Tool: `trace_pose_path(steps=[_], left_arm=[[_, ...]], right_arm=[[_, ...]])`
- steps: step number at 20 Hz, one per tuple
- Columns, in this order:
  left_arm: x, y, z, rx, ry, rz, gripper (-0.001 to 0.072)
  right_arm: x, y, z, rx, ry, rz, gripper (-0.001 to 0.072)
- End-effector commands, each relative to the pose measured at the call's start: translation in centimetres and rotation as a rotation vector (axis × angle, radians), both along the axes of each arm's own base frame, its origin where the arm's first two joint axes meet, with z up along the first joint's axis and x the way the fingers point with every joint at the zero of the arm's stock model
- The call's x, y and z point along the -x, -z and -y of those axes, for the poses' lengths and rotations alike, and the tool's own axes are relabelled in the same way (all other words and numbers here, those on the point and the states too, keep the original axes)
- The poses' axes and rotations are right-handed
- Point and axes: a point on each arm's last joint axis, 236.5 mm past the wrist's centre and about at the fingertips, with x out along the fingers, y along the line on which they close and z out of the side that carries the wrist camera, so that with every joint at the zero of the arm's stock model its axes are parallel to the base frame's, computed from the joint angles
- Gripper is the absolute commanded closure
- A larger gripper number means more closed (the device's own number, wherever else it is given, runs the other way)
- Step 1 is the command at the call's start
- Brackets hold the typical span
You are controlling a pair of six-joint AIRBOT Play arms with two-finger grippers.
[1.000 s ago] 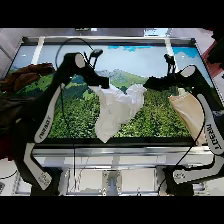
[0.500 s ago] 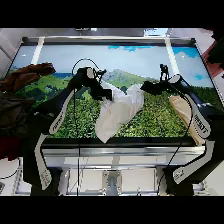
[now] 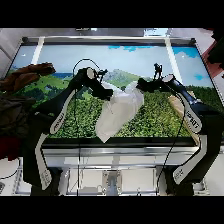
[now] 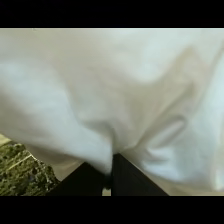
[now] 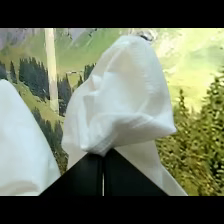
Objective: Fold the shirts.
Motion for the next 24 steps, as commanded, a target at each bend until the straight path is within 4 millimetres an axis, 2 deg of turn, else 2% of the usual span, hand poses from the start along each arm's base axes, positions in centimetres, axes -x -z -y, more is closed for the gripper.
trace_pose_path(steps=[1,2,4,6,7,9,11,13,14,15,16,17,18,19,21,23,24], left_arm=[[-1.9,-2.7,-1.1,0.012,0.008,0.074,0.0695],[-3.0,-4.8,-1.6,0.03,-0.01,0.12,0.0695],[-5.5,-11.4,-2.9,0.083,-0.063,0.261,0.0695],[-6.6,-18.9,-4.4,0.137,-0.109,0.422,0.0695],[-6.3,-23.3,-5.3,0.162,-0.124,0.51,0.0695],[-4.5,-31.3,-7.2,0.171,-0.128,0.696,0.0695],[-1.8,-39.3,-8.8,0.201,-0.153,0.882,0.0695],[1.2,-45.5,-9.5,0.251,-0.163,1.033,0.0696],[2.4,-47.3,-9.4,0.252,-0.138,1.092,0.0696],[3.1,-47.5,-9.0,0.242,-0.116,1.103,0.0696],[3.4,-46.3,-8.3,0.22,-0.086,1.076,0.0696],[3.2,-44.1,-7.5,0.186,-0.06,1.03,0.0696],[2.7,-41.1,-6.9,0.143,-0.036,0.973,0.0696],[1.8,-37.0,-6.7,0.075,-0.012,0.897,0.0696],[-0.6,-28.5,-6.7,-0.039,0.013,0.745,0.0696],[-2.8,-19.7,-6.3,-0.115,0.032,0.592,0.0695],[-3.4,-16.0,-5.8,-0.128,0.028,0.519,0.0693]], right_arm=[[-1.4,-5.4,1.7,0.048,-0.022,0.107,0.0681],[-1.7,-8.3,3.1,0.102,-0.03,0.165,0.0682],[-0.7,-14.5,5.4,0.212,-0.063,0.264,0.0681],[2.2,-20.4,6.2,0.324,-0.125,0.334,0.0682],[4.2,-23.5,6.1,0.367,-0.165,0.38,0.0682],[8.7,-29.5,4.6,0.392,-0.226,0.482,0.0682],[13.3,-35.6,2.7,0.415,-0.266,0.631,0.0682],[17.5,-41.2,1.1,0.436,-0.278,0.799,0.0681],[18.9,-43.5,0.8,0.442,-0.264,0.872,0.0682],[19.8,-45.3,0.9,0.458,-0.237,0.936,0.0682],[19.8,-46.3,1.5,0.485,-0.208,0.971,0.0682],[19.1,-46.3,2.3,0.523,-0.183,0.976,0.0682],[17.8,-45.4,3.4,0.557,-0.148,0.942,0.0682],[16.3,-43.8,4.1,0.566,-0.121,0.886,0.0682],[13.4,-38.0,4.0,0.56,-0.148,0.737,0.0682],[11.1,-29.8,2.6,0.506,-0.215,0.552,0.0682],[10.4,-25.3,2.1,0.484,-0.245,0.452,0.0681]])
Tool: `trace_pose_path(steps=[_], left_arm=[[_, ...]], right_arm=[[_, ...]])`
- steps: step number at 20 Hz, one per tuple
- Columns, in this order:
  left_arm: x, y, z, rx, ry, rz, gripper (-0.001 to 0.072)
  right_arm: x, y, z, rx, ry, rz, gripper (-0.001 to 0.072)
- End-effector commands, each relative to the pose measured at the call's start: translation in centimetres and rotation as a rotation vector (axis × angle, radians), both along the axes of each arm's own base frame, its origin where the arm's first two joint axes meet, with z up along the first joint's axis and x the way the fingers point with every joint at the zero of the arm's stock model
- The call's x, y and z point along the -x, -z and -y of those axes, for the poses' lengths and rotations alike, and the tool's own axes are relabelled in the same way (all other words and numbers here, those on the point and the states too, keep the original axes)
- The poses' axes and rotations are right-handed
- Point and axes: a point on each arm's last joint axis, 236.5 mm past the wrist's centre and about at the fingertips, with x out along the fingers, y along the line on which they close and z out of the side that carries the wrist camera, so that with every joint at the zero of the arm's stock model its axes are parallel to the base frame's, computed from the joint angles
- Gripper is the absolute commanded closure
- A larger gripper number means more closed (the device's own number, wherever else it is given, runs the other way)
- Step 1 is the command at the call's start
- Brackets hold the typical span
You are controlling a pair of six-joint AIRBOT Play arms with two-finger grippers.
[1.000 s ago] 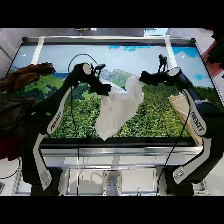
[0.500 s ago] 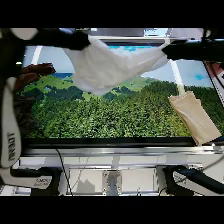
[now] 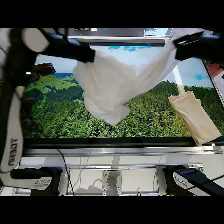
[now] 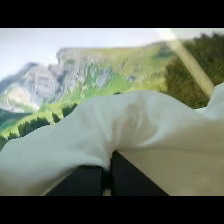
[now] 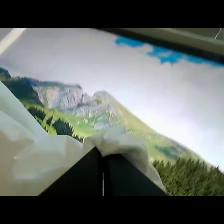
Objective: Fold the shirts.
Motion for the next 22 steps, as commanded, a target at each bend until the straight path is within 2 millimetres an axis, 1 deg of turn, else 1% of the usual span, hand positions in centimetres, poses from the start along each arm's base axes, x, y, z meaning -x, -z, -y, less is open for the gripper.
trace_pose_path(steps=[1,2,3,4,5,6,7,8,9,10,11,12,13,14,15,16,17,18,20,21,22], left_arm=[[-1.7,13.0,0.6,-0.104,-0.026,-0.235,0.0591],[-2.0,15.6,1.0,-0.097,-0.04,-0.284,0.0268],[-2.4,17.1,1.2,-0.094,-0.044,-0.303,0.0083],[-3.1,17.8,1.3,-0.092,-0.057,-0.291,0.0079],[-4.1,17.3,1.3,-0.082,-0.072,-0.25,0.0079],[-5.2,16.0,1.1,-0.075,-0.088,-0.197,0.0083],[-6.2,14.2,0.7,-0.066,-0.107,-0.155,0.0083],[-7.1,11.7,-0.3,-0.059,-0.144,-0.112,0.0083],[-7.7,9.1,-1.7,-0.064,-0.174,-0.064,0.0083],[-8.0,5.9,-3.9,-0.094,-0.205,0.008,0.0084],[-8.1,2.9,-6.3,-0.127,-0.242,0.075,0.0084],[-7.5,-0.2,-9.1,-0.159,-0.285,0.132,0.0084],[-6.5,-2.5,-11.5,-0.172,-0.318,0.159,0.0085],[-5.0,-4.0,-13.8,-0.191,-0.335,0.163,0.0085],[-3.3,-4.3,-15.7,-0.186,-0.362,0.145,0.0085],[-1.7,-3.5,-17.1,-0.166,-0.38,0.107,0.0085],[0.3,-1.1,-18.0,-0.14,-0.394,0.041,0.0085],[2.3,1.9,-18.3,-0.098,-0.403,-0.027,0.0085],[6.3,9.2,-17.6,0.049,-0.446,-0.162,0.0085],[8.3,12.8,-16.6,0.147,-0.482,-0.244,0.0085],[10.3,16.4,-15.1,0.269,-0.524,-0.352,0.0086]], right_arm=[[-2.2,13.2,-0.9,-0.004,0.004,-0.306,0.0681],[-2.2,17.2,-0.8,0.013,0.008,-0.393,0.0681],[-2.0,21.0,-0.5,0.031,0.013,-0.474,0.068],[-1.7,24.2,-0.1,0.058,0.021,-0.533,0.068],[-1.6,26.5,0.4,0.078,0.03,-0.567,0.0679],[-1.4,28.2,0.9,0.103,0.037,-0.589,0.0675],[-1.4,29.0,1.7,0.142,0.043,-0.597,0.0642],[-1.5,29.1,2.7,0.187,0.054,-0.589,0.0551],[-1.7,28.7,4.2,0.233,0.087,-0.578,0.0484],[-2.0,27.8,6.3,0.288,0.142,-0.561,0.0483],[-2.1,26.7,8.5,0.342,0.193,-0.547,0.0467],[-2.0,25.3,11.2,0.396,0.265,-0.534,0.0434],[-1.9,23.9,13.7,0.428,0.336,-0.519,0.0434],[-1.7,22.3,15.9,0.433,0.399,-0.495,0.0434],[-1.5,21.0,17.4,0.411,0.439,-0.471,0.0433],[-1.1,20.0,18.7,0.368,0.479,-0.458,0.0433],[-0.6,19.3,19.6,0.313,0.509,-0.452,0.0433],[-0.3,18.8,20.1,0.241,0.534,-0.45,0.0434],[0.1,18.0,20.1,0.123,0.531,-0.445,0.0433],[0.1,17.8,19.8,0.08,0.52,-0.442,0.0433],[0.1,17.5,19.4,0.044,0.506,-0.438,0.0433]])
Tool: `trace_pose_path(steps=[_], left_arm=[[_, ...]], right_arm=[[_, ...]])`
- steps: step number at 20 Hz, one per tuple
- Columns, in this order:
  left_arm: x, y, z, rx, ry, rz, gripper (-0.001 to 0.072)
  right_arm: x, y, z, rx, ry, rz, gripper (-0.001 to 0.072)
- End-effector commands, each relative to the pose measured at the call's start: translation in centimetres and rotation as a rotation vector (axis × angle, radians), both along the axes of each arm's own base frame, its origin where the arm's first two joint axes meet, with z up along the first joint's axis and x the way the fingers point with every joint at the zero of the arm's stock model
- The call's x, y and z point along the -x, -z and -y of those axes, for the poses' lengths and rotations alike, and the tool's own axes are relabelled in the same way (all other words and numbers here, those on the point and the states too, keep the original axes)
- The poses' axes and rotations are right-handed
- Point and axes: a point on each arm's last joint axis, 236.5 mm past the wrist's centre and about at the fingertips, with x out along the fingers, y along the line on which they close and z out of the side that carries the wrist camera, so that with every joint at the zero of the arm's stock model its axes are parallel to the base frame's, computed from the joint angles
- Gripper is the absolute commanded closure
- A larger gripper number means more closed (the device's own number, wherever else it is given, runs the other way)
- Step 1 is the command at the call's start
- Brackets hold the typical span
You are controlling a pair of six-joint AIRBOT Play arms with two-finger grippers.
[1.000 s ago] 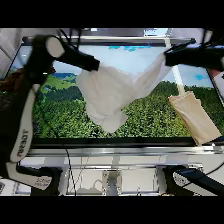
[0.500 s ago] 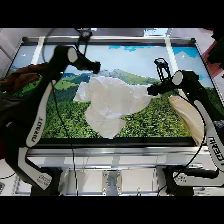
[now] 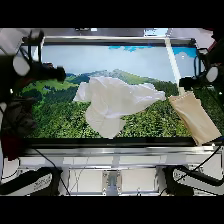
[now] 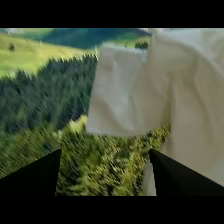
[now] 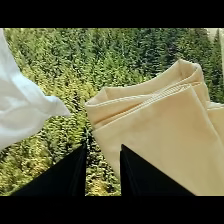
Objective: Fold the shirts.
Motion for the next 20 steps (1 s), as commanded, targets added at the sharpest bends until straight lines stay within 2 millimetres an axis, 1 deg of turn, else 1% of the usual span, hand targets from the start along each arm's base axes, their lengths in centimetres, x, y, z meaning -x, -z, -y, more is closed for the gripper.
trace_pose_path(steps=[1,2,3,5,7,10,13,16,17,18,19,20], left_arm=[[6.8,9.9,3.3,0.406,-0.189,-0.19,0.0086],[7.8,11.7,4.2,0.477,-0.22,-0.215,0.0086],[8.5,13.1,4.6,0.533,-0.261,-0.229,0.0086],[9.2,14.6,5.1,0.582,-0.297,-0.249,0.0086],[9.6,15.2,6.5,0.63,-0.259,-0.294,0.0086],[8.4,15.9,7.8,0.725,-0.262,-0.295,0.0086],[8.2,17.3,8.6,0.764,-0.269,-0.329,0.0086],[8.4,18.0,10.3,0.791,-0.234,-0.347,0.0089],[8.2,18.2,10.6,0.789,-0.231,-0.346,0.0135],[8.0,18.5,10.9,0.778,-0.227,-0.348,0.0166],[7.8,18.6,11.4,0.774,-0.214,-0.354,0.026],[7.6,18.7,12.1,0.766,-0.193,-0.355,0.0407]], right_arm=[[0.2,-1.4,-0.5,-0.145,0.016,0.058,0.0433],[0.1,-1.5,-0.9,-0.163,0.014,0.062,0.0433],[0.0,-1.6,-1.4,-0.182,0.007,0.067,0.0433],[-0.3,-1.9,-2.6,-0.225,-0.023,0.082,0.0433],[-0.6,-2.2,-3.6,-0.264,-0.044,0.096,0.0434],[-0.7,-2.5,-4.6,-0.311,-0.051,0.106,0.0433],[-0.8,-2.6,-5.1,-0.334,-0.053,0.11,0.0433],[-0.8,-2.6,-5.2,-0.341,-0.054,0.11,0.0434],[-0.7,-2.6,-5.3,-0.342,-0.054,0.107,0.0434],[-0.6,-2.5,-5.3,-0.343,-0.055,0.102,0.0434],[-0.5,-2.4,-5.4,-0.345,-0.057,0.095,0.0434],[-0.4,-2.4,-5.4,-0.345,-0.058,0.09,0.0434]])
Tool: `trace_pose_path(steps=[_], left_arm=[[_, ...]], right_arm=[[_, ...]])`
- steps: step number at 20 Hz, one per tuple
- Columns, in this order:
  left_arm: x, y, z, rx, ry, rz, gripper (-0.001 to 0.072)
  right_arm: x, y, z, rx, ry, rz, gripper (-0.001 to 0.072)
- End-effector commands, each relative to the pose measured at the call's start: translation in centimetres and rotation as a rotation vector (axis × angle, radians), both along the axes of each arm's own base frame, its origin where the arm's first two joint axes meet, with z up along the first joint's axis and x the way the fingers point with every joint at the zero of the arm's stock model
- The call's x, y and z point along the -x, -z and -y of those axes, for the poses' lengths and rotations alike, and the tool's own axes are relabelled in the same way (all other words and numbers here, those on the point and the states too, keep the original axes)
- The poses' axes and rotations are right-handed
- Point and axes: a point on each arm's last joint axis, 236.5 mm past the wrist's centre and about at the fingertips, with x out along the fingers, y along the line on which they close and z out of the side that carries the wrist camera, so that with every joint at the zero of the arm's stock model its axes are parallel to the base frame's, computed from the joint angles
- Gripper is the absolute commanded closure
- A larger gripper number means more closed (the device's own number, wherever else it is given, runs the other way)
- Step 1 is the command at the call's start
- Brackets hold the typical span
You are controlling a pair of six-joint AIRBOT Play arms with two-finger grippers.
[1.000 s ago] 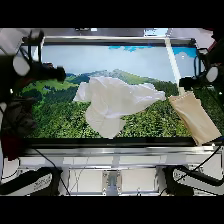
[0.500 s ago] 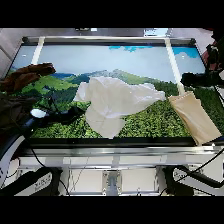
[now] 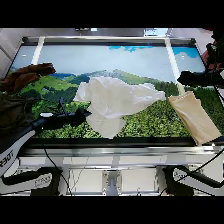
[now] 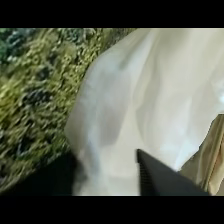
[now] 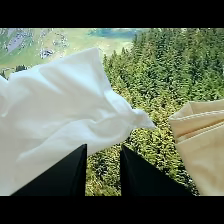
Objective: Fold the shirts.
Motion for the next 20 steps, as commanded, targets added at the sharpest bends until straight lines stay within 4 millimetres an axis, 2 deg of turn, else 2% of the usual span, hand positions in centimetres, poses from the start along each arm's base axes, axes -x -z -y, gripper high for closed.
trace_pose_path(steps=[1,2,3,4,7,8,9,10,11,13,15,17,18,19,20], left_arm=[[-1.0,0.3,2.1,-0.009,0.049,0.035,0.0615],[-1.6,-0.1,2.6,-0.018,0.064,0.063,0.0694],[-2.4,-1.0,3.0,-0.01,0.067,0.089,0.0694],[-3.2,-1.9,3.1,-0.003,0.069,0.113,0.0694],[-5.8,-4.6,3.4,0.001,0.069,0.196,0.0694],[-6.3,-5.3,3.5,-0.005,0.078,0.219,0.0694],[-6.7,-5.7,3.6,-0.01,0.088,0.235,0.0695],[-6.8,-6.0,3.6,-0.009,0.092,0.241,0.0694],[-6.8,-6.0,3.7,-0.008,0.093,0.242,0.0694],[-6.5,-5.8,3.7,-0.02,0.111,0.241,0.0694],[-6.2,-5.6,3.7,-0.029,0.13,0.24,0.0694],[-6.3,-5.6,3.7,-0.031,0.126,0.242,0.0694],[-6.4,-5.5,3.6,-0.036,0.121,0.244,0.0694],[-6.7,-5.5,3.3,-0.047,0.112,0.249,0.0694],[-7.1,-5.4,3.0,-0.06,0.096,0.256,0.0694]], right_arm=[[0.3,0.2,-0.3,-0.011,-0.008,-0.016,0.0434],[0.4,0.3,-0.3,-0.012,-0.009,-0.023,0.0434],[0.7,1.0,-0.4,-0.016,-0.01,-0.039,0.0434],[1.3,2.5,-0.5,-0.024,-0.011,-0.078,0.0434],[4.3,11.0,-1.2,-0.114,0.02,-0.318,0.0433],[4.5,13.6,-1.8,-0.181,0.052,-0.371,0.0351],[4.1,15.4,-2.7,-0.256,0.078,-0.399,0.0212],[3.3,16.7,-3.8,-0.338,0.101,-0.408,0.0169],[2.1,17.9,-4.8,-0.418,0.124,-0.403,0.017],[-0.5,19.2,-5.4,-0.508,0.166,-0.343,0.017],[-2.9,20.1,-4.9,-0.534,0.219,-0.27,0.0172],[-4.4,20.7,-4.1,-0.523,0.259,-0.216,0.0175],[-5.0,20.9,-3.4,-0.513,0.285,-0.189,0.0206],[-5.5,20.7,-3.4,-0.509,0.285,-0.166,0.034],[-5.9,20.4,-3.6,-0.489,0.241,-0.131,0.052]])
